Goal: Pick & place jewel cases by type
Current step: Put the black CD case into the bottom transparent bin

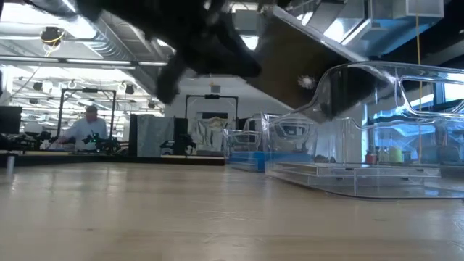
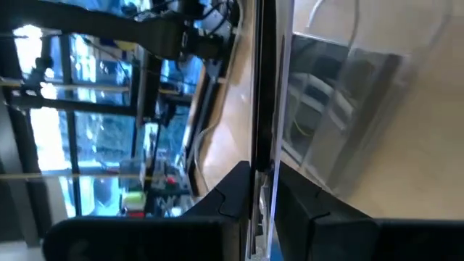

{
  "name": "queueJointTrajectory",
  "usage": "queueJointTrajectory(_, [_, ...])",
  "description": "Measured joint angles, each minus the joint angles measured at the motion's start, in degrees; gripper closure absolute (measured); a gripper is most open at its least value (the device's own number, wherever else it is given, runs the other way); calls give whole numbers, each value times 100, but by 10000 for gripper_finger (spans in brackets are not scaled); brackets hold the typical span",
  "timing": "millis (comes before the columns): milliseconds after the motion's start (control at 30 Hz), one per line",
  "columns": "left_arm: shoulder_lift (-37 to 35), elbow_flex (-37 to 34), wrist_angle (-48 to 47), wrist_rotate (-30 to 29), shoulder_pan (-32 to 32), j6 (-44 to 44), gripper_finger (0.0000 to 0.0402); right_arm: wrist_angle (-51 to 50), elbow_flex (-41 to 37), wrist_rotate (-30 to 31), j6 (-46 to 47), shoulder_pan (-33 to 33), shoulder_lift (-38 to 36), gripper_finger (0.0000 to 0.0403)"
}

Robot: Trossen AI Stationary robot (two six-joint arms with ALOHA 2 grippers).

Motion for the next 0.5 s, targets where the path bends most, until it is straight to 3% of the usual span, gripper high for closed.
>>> queueJointTrajectory(200, [487,8,789,866,348,384,362,-13,2,1,-72,-14,0,264])
queueJointTrajectory(500, [1005,6,1136,1024,685,484,348,-17,2,17,-127,-94,0,264])
